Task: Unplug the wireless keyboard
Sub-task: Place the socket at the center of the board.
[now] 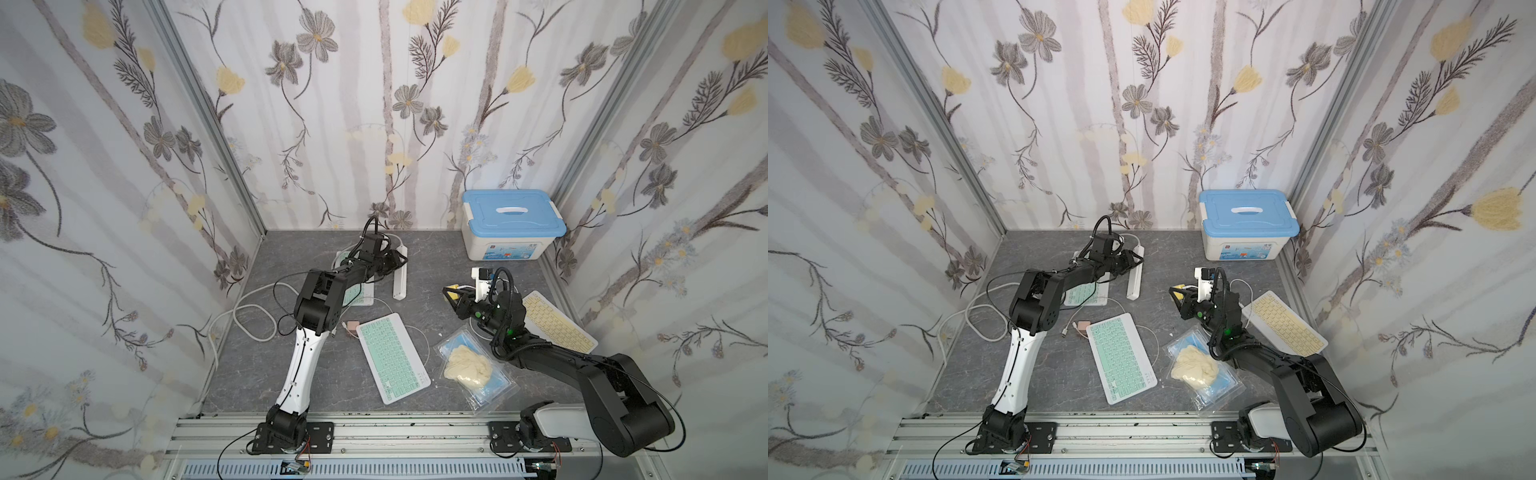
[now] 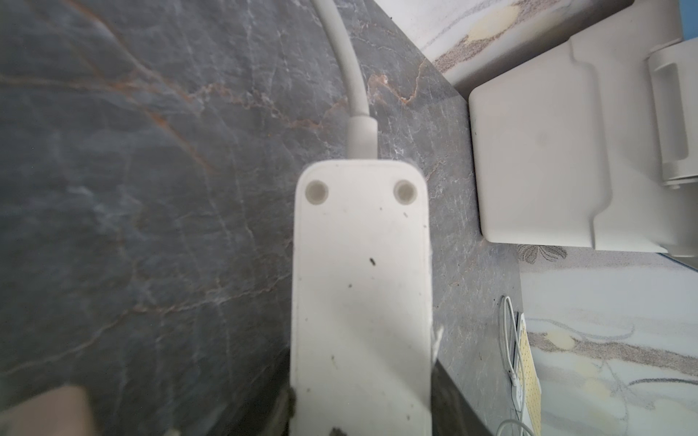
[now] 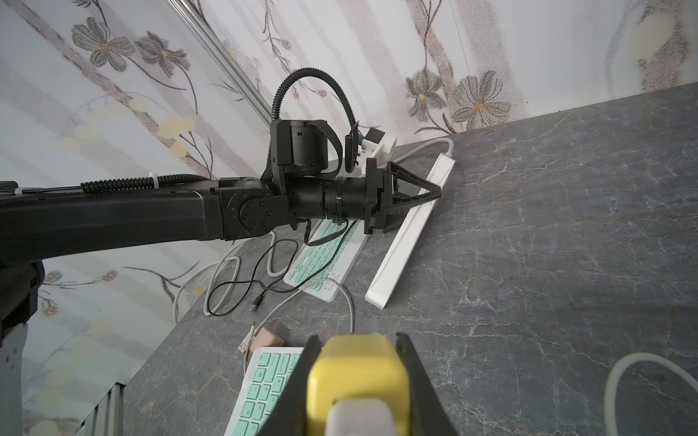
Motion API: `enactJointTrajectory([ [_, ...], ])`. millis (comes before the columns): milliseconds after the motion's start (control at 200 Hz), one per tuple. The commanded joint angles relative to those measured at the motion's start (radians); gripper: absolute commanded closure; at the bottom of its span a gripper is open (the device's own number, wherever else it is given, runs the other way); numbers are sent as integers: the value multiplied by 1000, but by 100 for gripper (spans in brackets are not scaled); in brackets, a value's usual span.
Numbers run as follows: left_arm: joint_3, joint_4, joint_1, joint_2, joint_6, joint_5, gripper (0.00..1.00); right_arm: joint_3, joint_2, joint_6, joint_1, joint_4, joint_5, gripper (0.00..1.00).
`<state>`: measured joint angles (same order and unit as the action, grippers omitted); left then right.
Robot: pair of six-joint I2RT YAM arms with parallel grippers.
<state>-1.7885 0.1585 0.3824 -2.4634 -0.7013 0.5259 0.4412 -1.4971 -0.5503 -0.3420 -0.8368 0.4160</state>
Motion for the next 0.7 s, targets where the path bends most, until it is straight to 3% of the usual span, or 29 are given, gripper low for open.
enactJointTrajectory([
  [0,13,16,-2,37,14,-40,37,11,-8,21,-4,-18,3,100],
  [165,20,-28,-1,86,58,-54,23,14,-11,21,-7,-14,3,100],
  [340,58,-90,19,162,109,-100,23,18,-13,20,-10,-10,7,100],
  [500,75,-331,112,251,254,-334,20,17,-12,19,-10,-7,5,100],
  [694,78,-518,228,282,288,-582,15,19,-13,16,-11,-5,7,100],
])
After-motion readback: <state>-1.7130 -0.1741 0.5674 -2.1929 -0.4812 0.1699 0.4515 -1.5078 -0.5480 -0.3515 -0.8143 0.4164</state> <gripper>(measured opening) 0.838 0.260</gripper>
